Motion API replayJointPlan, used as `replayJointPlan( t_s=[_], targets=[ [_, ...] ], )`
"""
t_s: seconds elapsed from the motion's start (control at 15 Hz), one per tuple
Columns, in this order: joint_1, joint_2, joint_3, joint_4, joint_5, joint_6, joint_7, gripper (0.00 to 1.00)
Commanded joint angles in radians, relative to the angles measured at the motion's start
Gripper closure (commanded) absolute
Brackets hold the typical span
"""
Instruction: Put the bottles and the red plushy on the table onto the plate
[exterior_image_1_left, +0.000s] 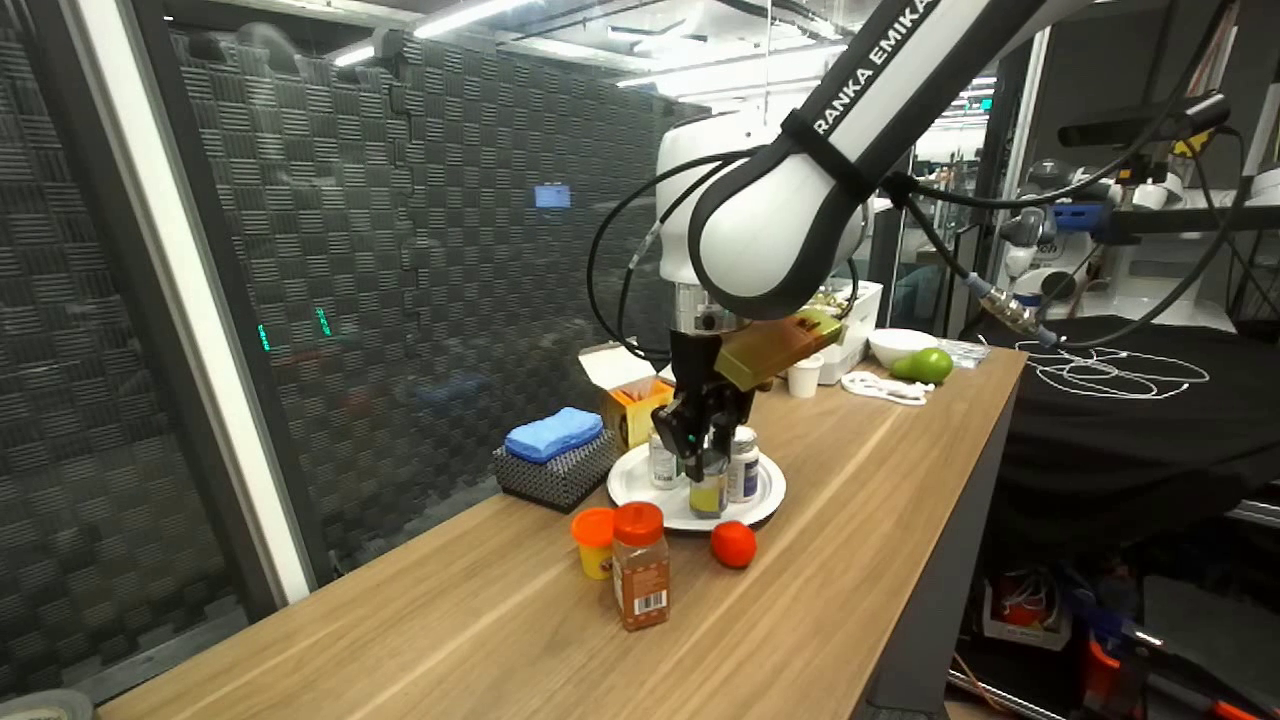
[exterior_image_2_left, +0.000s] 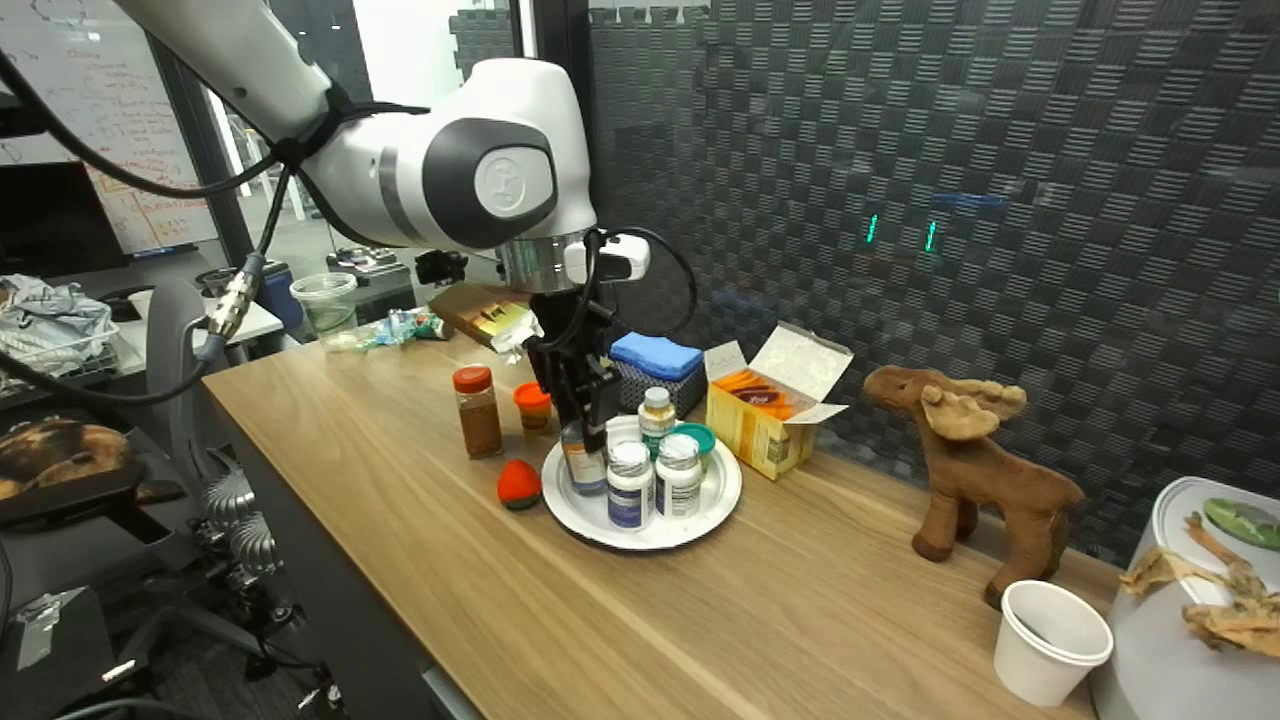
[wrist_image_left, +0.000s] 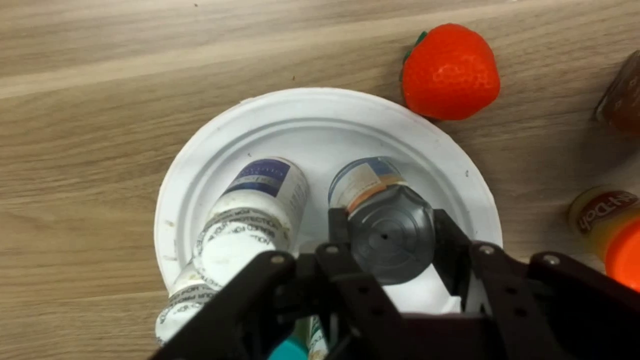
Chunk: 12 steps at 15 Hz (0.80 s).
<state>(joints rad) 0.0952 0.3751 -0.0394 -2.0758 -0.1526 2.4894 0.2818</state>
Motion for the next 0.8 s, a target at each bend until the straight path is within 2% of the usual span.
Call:
replayJointPlan(
  t_s=[0.0, 0.2, 0.27, 0.53, 0.73],
  targets=[
    [-0.004, -0.011, 0.005, -0.004, 0.024, 0.031, -0.017, 0.26],
    [0.001, -0.019, -0.001, -0.007, 0.011, 0.048, -0.011, 0.03],
    [0.003, -0.022, -0.001, -0.008, 0.008, 0.053, -0.01, 0.0],
    [0.013, -0.052, -0.005, -0.018, -0.005, 0.062, -0.005, 0.0],
    [0.017, -0.107, 0.009, -0.023, 0.011, -0.015, -0.01, 0.0]
  ],
)
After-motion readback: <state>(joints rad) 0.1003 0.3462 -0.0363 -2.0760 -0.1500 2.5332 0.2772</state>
